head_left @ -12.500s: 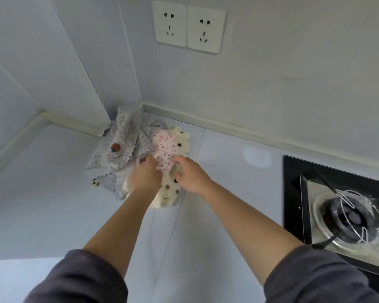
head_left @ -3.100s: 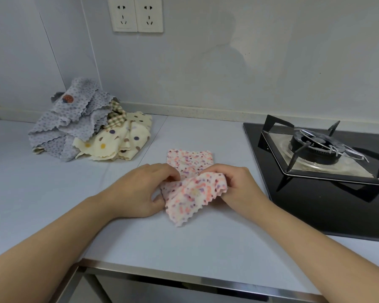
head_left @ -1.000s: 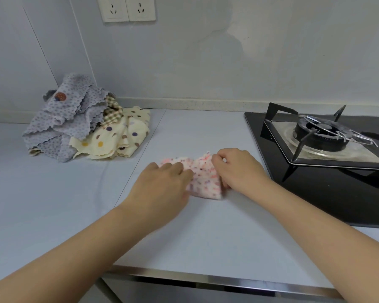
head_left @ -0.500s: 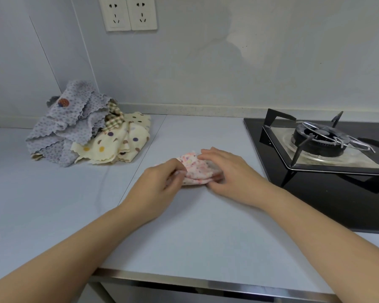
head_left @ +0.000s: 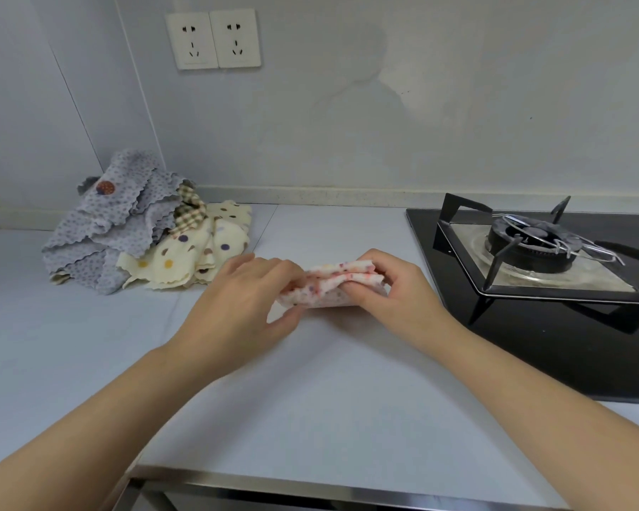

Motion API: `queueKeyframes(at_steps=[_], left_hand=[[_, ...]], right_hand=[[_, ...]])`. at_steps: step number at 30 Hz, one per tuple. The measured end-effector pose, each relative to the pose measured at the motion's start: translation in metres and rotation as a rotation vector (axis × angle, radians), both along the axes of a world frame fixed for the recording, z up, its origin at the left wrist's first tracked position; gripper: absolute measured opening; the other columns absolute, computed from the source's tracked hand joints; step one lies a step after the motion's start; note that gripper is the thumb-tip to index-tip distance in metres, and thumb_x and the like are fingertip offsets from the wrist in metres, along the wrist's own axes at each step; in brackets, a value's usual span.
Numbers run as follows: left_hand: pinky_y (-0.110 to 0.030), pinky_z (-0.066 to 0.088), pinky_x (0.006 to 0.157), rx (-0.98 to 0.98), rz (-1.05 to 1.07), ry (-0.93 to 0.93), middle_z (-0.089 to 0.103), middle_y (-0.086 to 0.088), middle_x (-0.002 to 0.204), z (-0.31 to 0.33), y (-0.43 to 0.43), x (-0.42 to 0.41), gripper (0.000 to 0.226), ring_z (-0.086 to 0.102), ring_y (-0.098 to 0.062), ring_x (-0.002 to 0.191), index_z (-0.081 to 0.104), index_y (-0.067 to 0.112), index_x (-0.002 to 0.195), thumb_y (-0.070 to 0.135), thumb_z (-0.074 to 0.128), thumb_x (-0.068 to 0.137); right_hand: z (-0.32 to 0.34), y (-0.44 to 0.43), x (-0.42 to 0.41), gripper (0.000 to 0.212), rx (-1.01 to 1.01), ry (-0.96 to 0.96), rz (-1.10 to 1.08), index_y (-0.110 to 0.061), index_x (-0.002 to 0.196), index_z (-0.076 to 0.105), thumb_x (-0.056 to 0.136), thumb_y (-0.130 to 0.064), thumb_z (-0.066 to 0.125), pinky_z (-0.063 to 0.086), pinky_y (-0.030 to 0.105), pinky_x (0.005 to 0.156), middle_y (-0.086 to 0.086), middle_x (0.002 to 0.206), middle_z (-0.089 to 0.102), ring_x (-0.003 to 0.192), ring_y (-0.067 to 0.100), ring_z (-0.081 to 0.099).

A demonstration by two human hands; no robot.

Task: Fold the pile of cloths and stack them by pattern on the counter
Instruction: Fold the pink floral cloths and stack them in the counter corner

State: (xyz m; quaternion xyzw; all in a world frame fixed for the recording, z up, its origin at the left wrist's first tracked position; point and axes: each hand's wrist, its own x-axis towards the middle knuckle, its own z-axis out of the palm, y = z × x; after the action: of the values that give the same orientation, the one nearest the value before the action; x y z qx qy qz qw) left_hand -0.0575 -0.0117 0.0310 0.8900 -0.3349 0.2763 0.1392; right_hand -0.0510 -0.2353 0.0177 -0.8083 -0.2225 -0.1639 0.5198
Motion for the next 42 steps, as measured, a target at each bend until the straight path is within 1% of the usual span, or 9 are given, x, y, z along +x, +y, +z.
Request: queueKeyframes(at_steps=[5, 10, 13, 17, 20, 22, 35, 38, 42], left_hand=[[-0.036, 0.043, 0.094, 0.045, 0.033, -0.013, 0.053, 0.016, 0.073, 0.008, 0.003, 0.001, 0.023, 0.047, -0.008, 0.063, 0.048, 0.028, 0.080, 0.050, 0.046, 0.086], [-0.028, 0.043, 0.078, 0.104, -0.100, 0.051, 0.049, 0.021, 0.086, 0.006, 0.000, 0.002, 0.026, 0.051, -0.005, 0.075, 0.060, 0.029, 0.100, 0.046, 0.046, 0.087], [-0.022, 0.039, 0.071, 0.045, -0.121, 0.076, 0.045, 0.022, 0.082, 0.007, 0.004, 0.007, 0.019, 0.047, -0.003, 0.069, 0.063, 0.024, 0.090, 0.037, 0.050, 0.091], [-0.015, 0.037, 0.070, -0.027, -0.116, 0.073, 0.049, 0.020, 0.080, 0.014, 0.008, 0.006, 0.024, 0.049, -0.003, 0.071, 0.065, 0.018, 0.091, 0.035, 0.048, 0.091], [-0.026, 0.042, 0.077, 0.006, -0.107, 0.041, 0.050, 0.016, 0.078, 0.019, 0.008, 0.003, 0.027, 0.051, -0.009, 0.070, 0.063, 0.018, 0.087, 0.035, 0.043, 0.092], [-0.030, 0.043, 0.079, 0.018, -0.114, 0.021, 0.046, 0.018, 0.077, 0.023, 0.008, 0.001, 0.022, 0.051, -0.009, 0.070, 0.061, 0.020, 0.086, 0.033, 0.044, 0.091], [-0.040, 0.044, 0.098, 0.148, -0.169, -0.080, 0.062, 0.010, 0.091, 0.036, 0.015, -0.005, 0.019, 0.058, -0.012, 0.082, 0.066, 0.019, 0.094, 0.025, 0.049, 0.089], [-0.040, 0.044, 0.097, 0.123, -0.165, -0.082, 0.062, 0.009, 0.090, 0.038, 0.015, -0.006, 0.021, 0.059, -0.013, 0.082, 0.067, 0.017, 0.094, 0.025, 0.048, 0.090], [-0.040, 0.044, 0.098, 0.153, -0.156, -0.098, 0.062, 0.009, 0.092, 0.037, 0.014, -0.006, 0.020, 0.060, -0.013, 0.083, 0.067, 0.018, 0.095, 0.024, 0.049, 0.089]], right_hand=[[0.002, 0.002, -0.004, 0.030, 0.097, 0.021, 0.017, -0.010, 0.073, 0.046, 0.080, -0.029, 0.068, 0.030, 0.018, 0.054, -0.006, 0.062, 0.042, 0.060, 0.006, 0.037], [0.002, 0.003, -0.006, 0.037, 0.130, 0.017, 0.027, -0.006, 0.071, 0.042, 0.078, -0.030, 0.069, 0.030, 0.021, 0.053, -0.005, 0.061, 0.037, 0.059, 0.008, 0.036], [0.003, 0.002, -0.005, 0.029, 0.162, 0.007, 0.052, -0.027, 0.087, 0.051, 0.073, -0.038, 0.075, 0.040, 0.026, 0.060, -0.002, 0.068, 0.049, 0.063, 0.019, 0.048], [0.008, -0.005, -0.006, 0.055, 0.012, -0.094, 0.078, -0.062, 0.116, 0.047, 0.079, -0.031, 0.074, 0.047, 0.032, 0.075, -0.009, 0.102, 0.063, 0.083, 0.030, 0.058], [0.010, -0.007, -0.005, 0.037, -0.108, -0.235, 0.122, -0.039, 0.113, 0.061, 0.084, -0.019, 0.071, 0.049, 0.027, 0.085, -0.013, 0.107, 0.062, 0.098, 0.014, 0.062], [0.009, -0.009, -0.003, 0.023, -0.123, -0.272, 0.137, -0.024, 0.105, 0.065, 0.085, -0.015, 0.071, 0.050, 0.036, 0.088, -0.006, 0.103, 0.063, 0.100, 0.017, 0.062], [0.009, -0.008, -0.001, 0.015, -0.112, -0.274, 0.108, -0.019, 0.093, 0.068, 0.081, -0.029, 0.070, 0.047, 0.028, 0.078, -0.009, 0.094, 0.065, 0.090, 0.015, 0.063], [0.012, -0.007, -0.003, 0.023, -0.126, -0.269, 0.157, -0.021, 0.106, 0.069, 0.083, -0.024, 0.069, 0.041, 0.016, 0.087, -0.007, 0.107, 0.065, 0.104, 0.013, 0.061], [0.011, -0.008, -0.003, 0.022, -0.204, -0.158, 0.234, -0.029, 0.107, 0.071, 0.086, -0.030, 0.061, 0.042, 0.017, 0.095, -0.010, 0.120, 0.060, 0.114, 0.009, 0.058]])
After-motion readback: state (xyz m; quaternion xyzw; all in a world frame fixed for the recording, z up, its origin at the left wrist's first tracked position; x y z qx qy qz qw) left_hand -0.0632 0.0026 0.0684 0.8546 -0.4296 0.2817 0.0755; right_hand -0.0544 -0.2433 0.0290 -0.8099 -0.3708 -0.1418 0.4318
